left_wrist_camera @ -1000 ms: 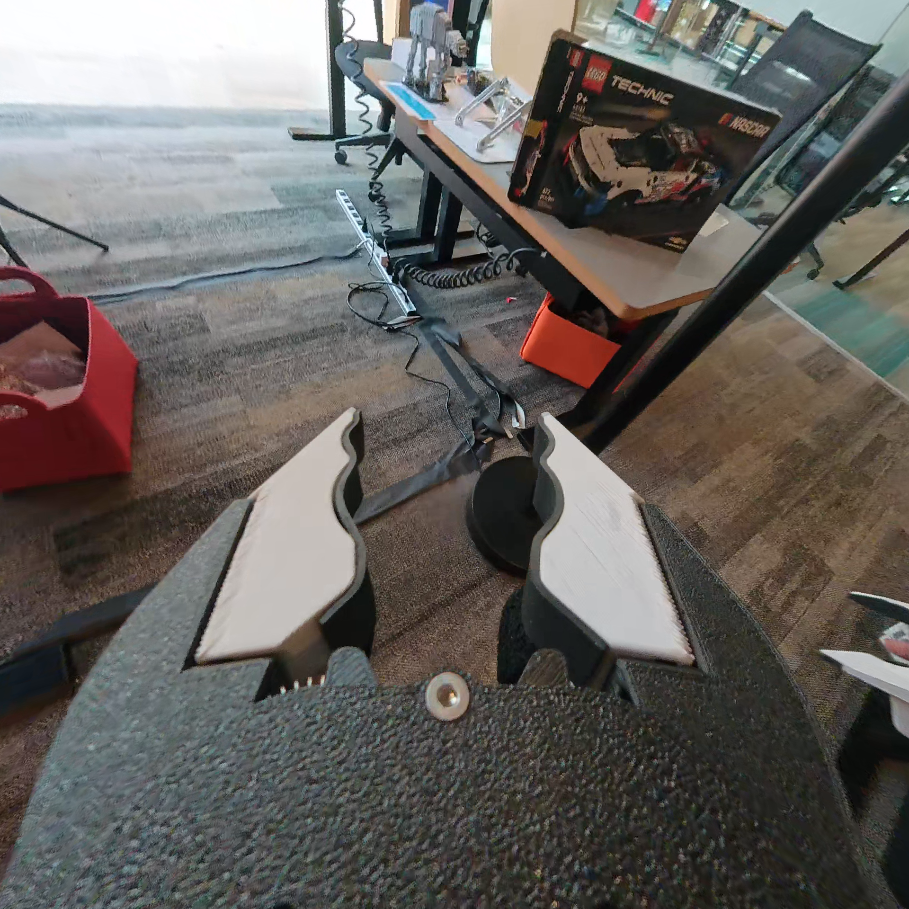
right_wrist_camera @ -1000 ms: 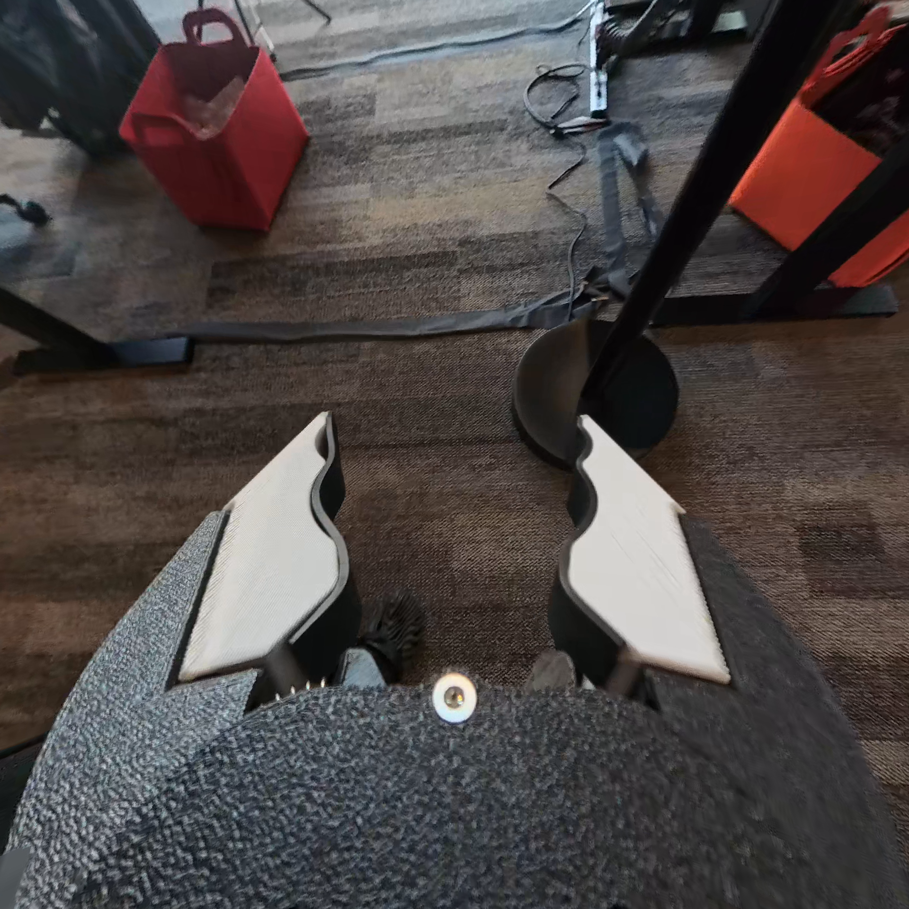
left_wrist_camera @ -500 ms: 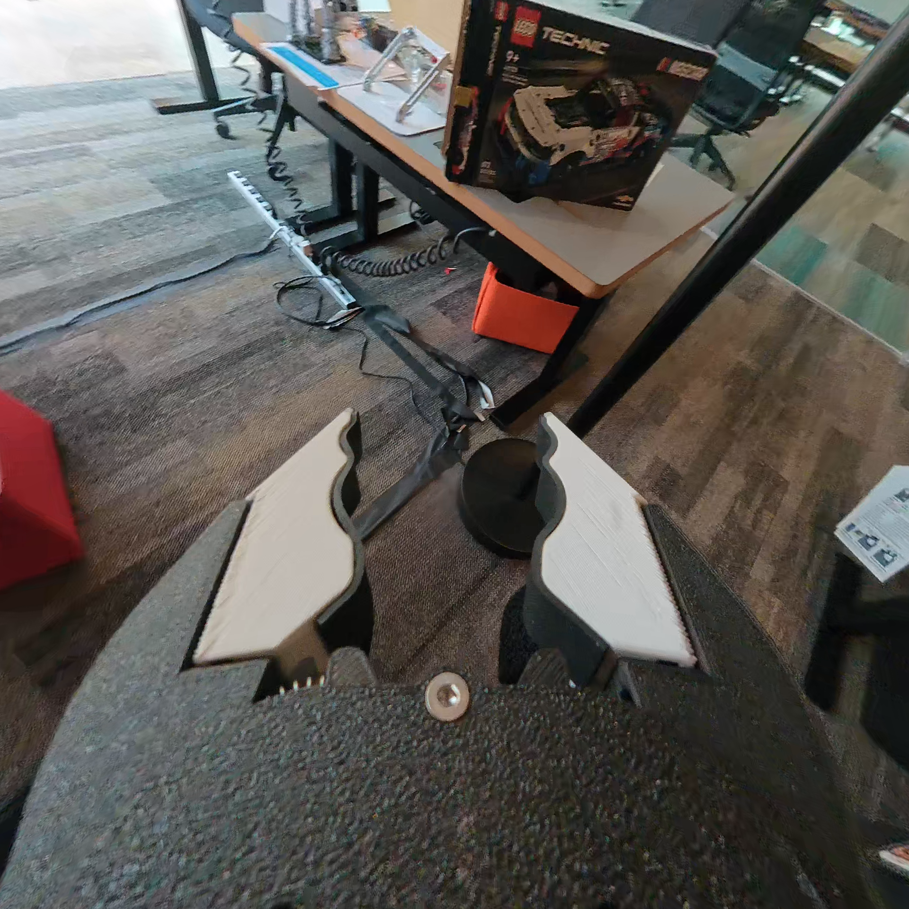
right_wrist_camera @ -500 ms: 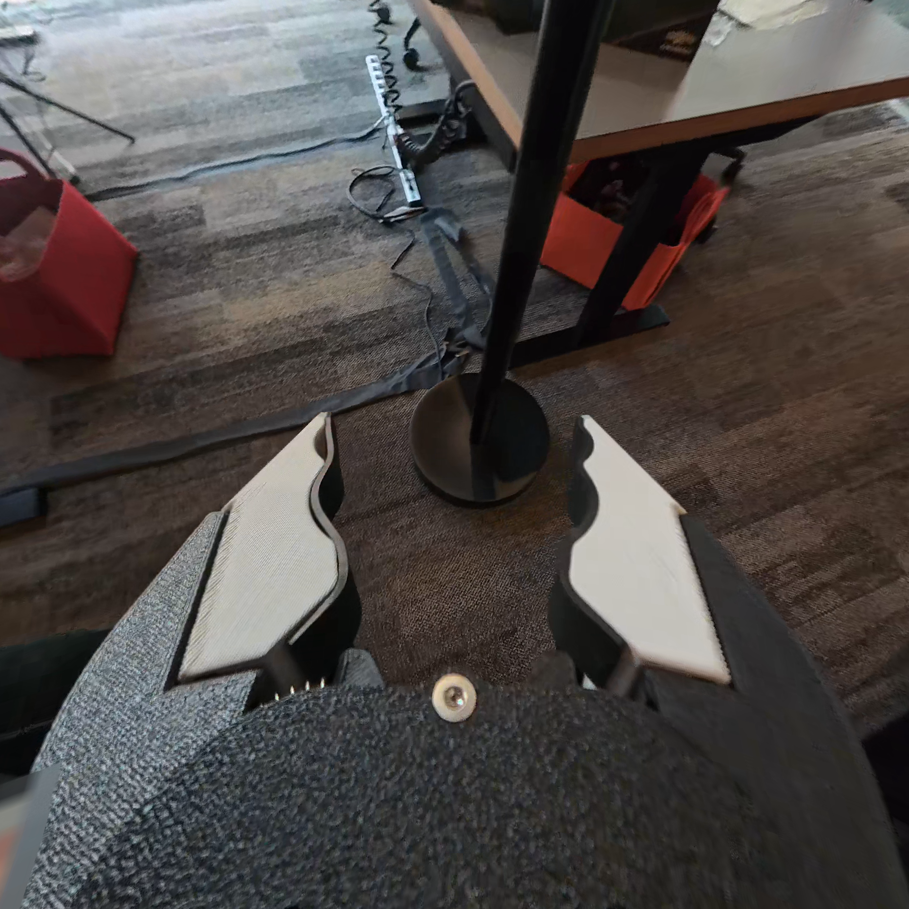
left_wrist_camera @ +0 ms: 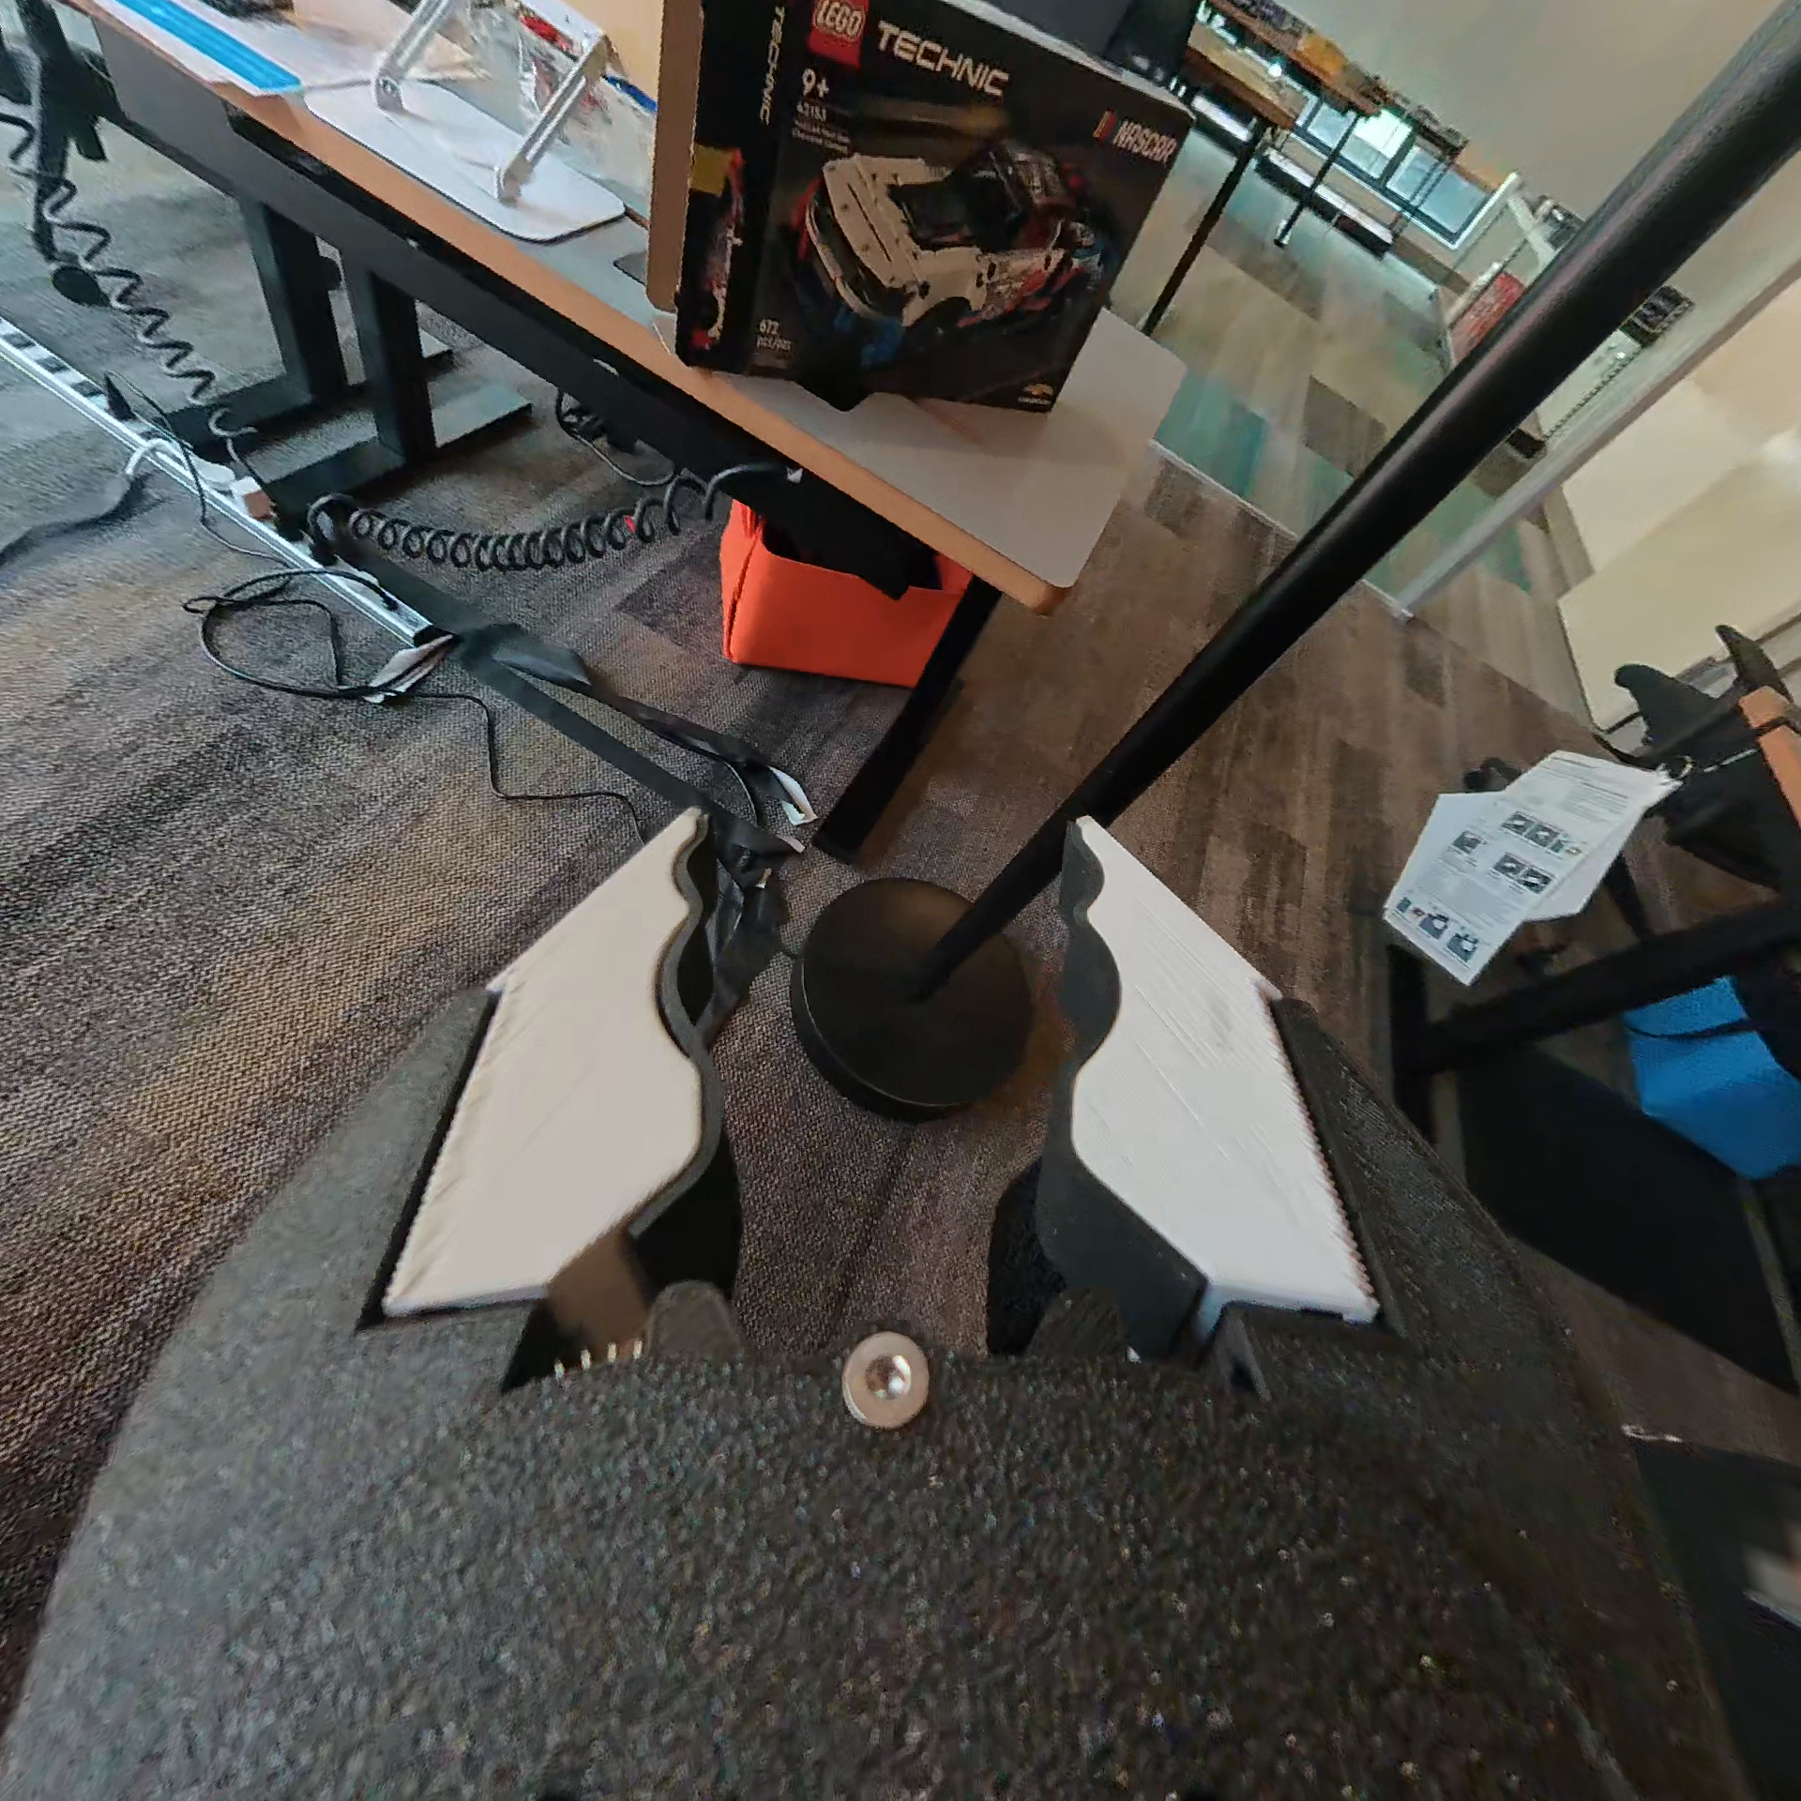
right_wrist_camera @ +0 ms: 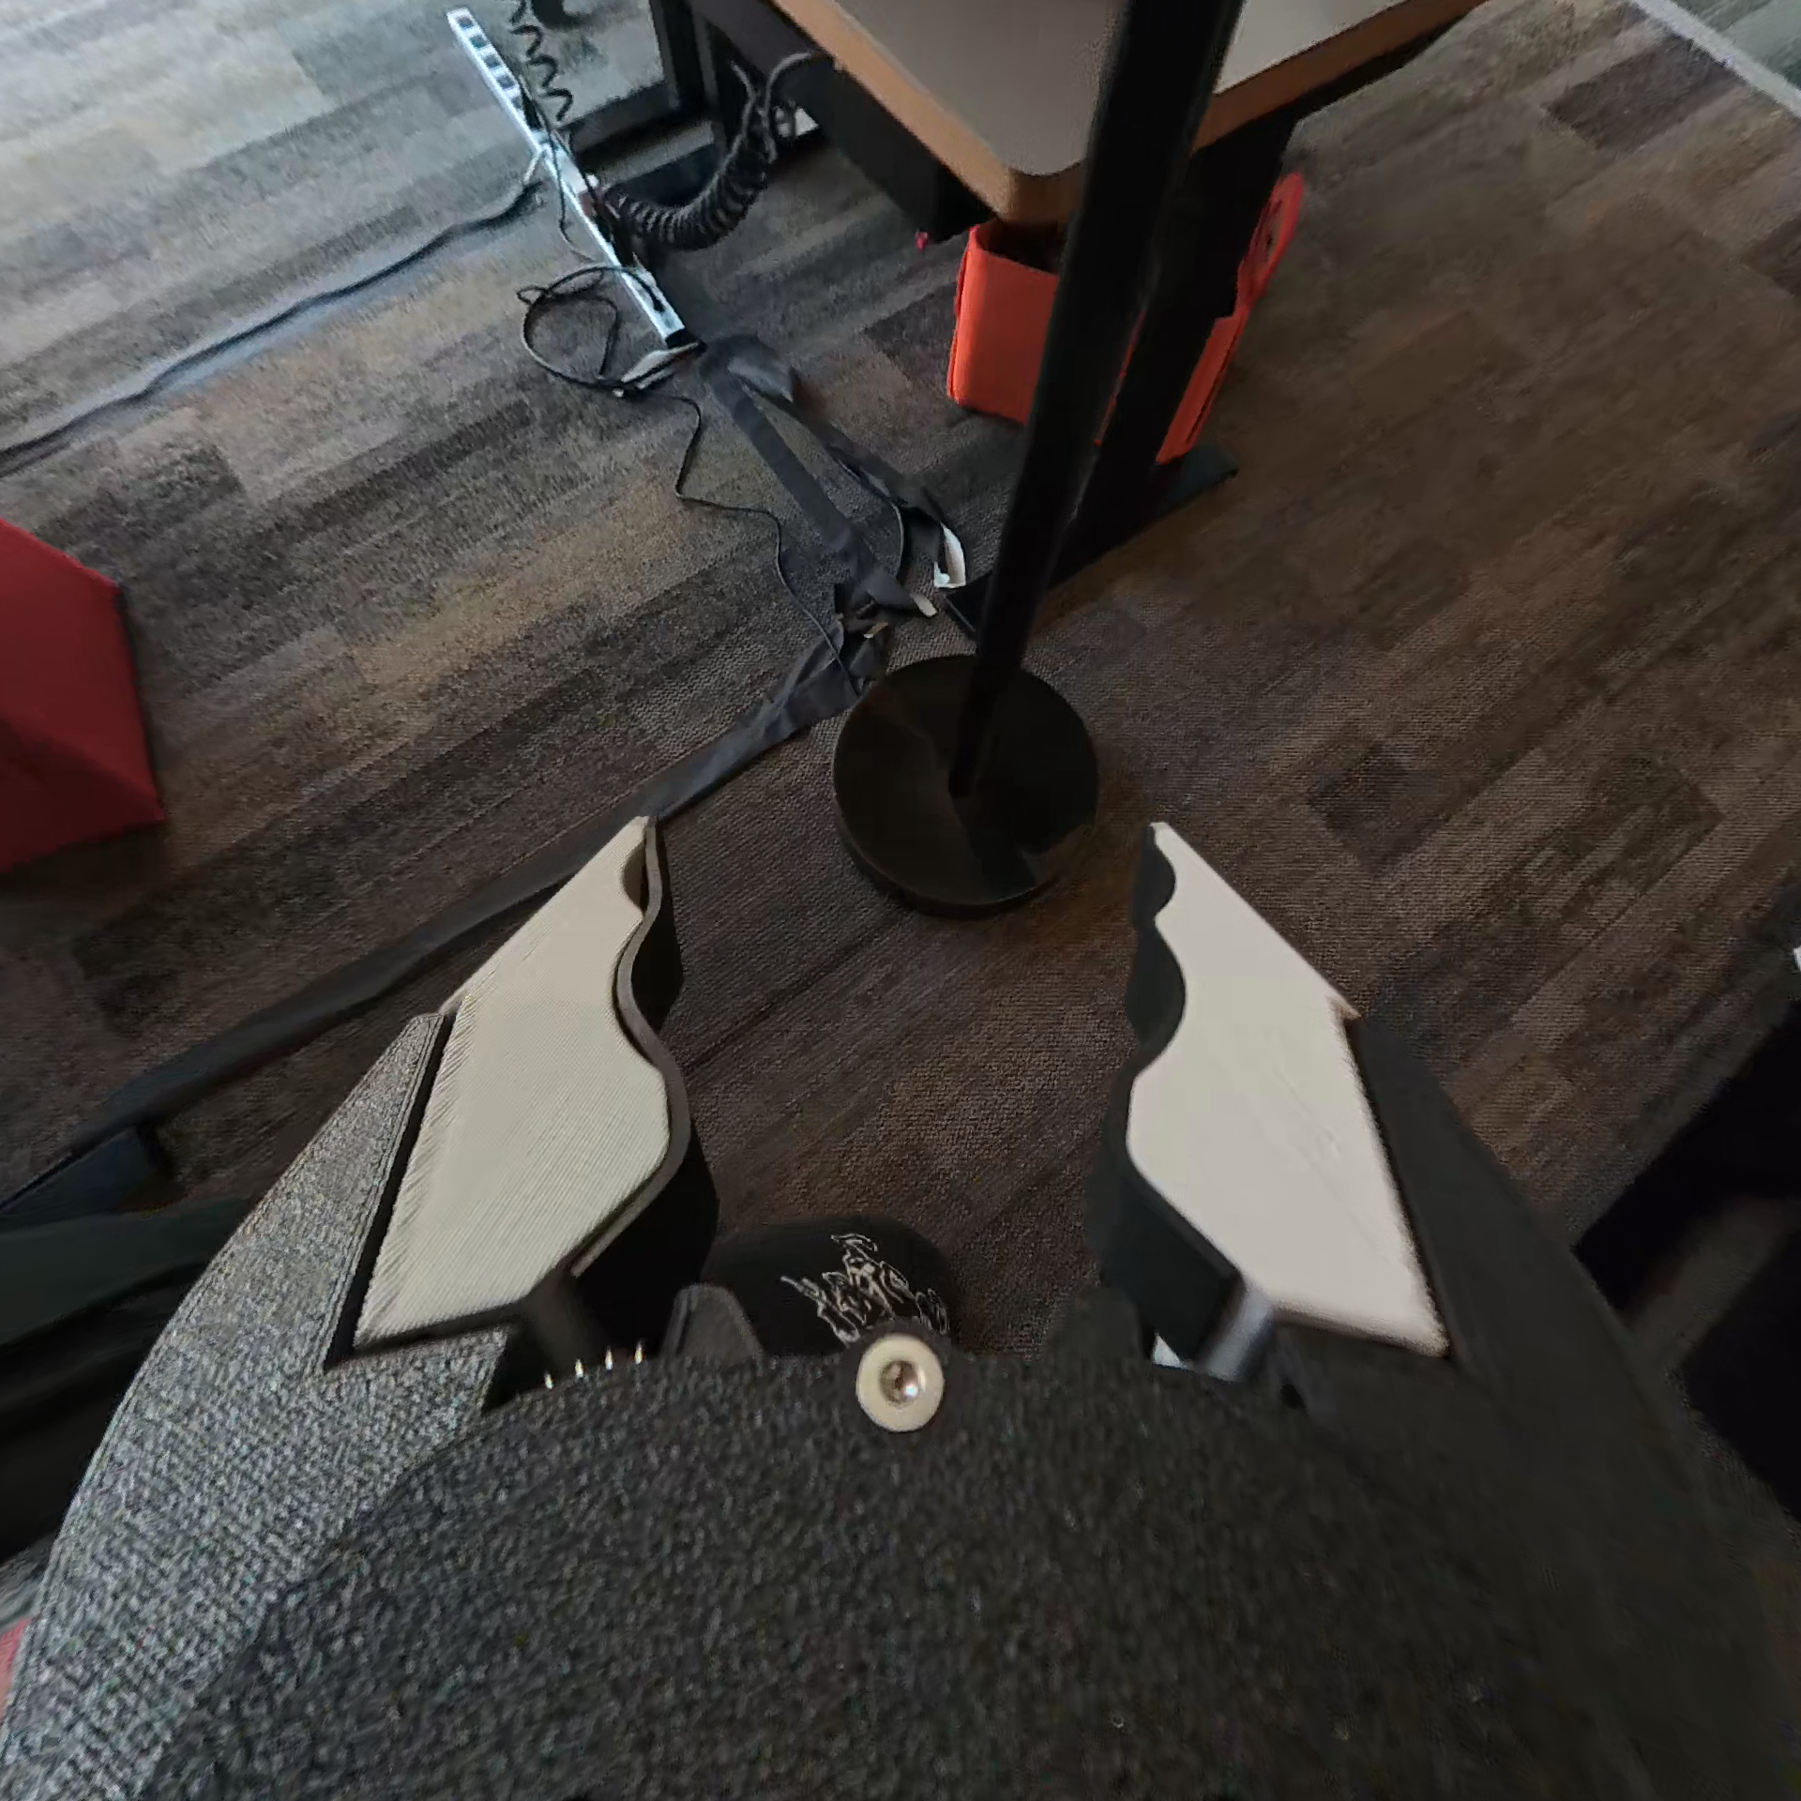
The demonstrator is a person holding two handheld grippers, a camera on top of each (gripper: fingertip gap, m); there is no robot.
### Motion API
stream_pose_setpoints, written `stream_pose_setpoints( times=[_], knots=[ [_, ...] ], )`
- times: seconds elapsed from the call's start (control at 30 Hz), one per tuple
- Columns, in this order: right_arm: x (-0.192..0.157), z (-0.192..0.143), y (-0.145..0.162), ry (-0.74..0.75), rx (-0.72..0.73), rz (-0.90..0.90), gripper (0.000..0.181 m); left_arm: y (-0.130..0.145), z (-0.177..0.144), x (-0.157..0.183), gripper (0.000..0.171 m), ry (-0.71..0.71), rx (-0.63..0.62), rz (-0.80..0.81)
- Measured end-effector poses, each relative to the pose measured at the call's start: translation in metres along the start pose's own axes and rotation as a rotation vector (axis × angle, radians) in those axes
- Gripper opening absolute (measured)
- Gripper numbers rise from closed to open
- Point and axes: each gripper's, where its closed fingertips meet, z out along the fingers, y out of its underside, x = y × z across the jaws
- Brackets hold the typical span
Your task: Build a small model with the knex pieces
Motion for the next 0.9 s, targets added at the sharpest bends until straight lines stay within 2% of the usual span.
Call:
stream_pose_setpoints(
  times=[0.1, 0.27, 0.5, 0.67, 0.77, 0.9],
  knots=[
    [-0.022, 0.012, -0.016, -0.027, 0.002, -0.039, 0.093, 0.008, -0.013, -0.011, 0.070, -0.005, -0.005, -0.020],
    [-0.067, 0.050, -0.051, -0.123, 0.026, -0.116, 0.093, 0.030, -0.043, -0.038, 0.070, -0.062, -0.019, -0.065],
    [-0.140, 0.099, -0.081, -0.307, 0.049, -0.169, 0.092, 0.041, -0.101, -0.068, 0.070, -0.198, -0.035, -0.085],
    [-0.182, 0.134, -0.110, -0.437, 0.050, -0.269, 0.092, 0.046, -0.131, -0.095, 0.071, -0.318, -0.013, -0.119],
    [-0.200, 0.157, -0.130, -0.502, 0.061, -0.320, 0.092, 0.047, -0.137, -0.106, 0.072, -0.384, 0.015, -0.177],
    [-0.213, 0.196, -0.154, -0.589, 0.067, -0.365, 0.092, 0.037, -0.119, -0.108, 0.072, -0.442, 0.035, -0.197]
  ],
)
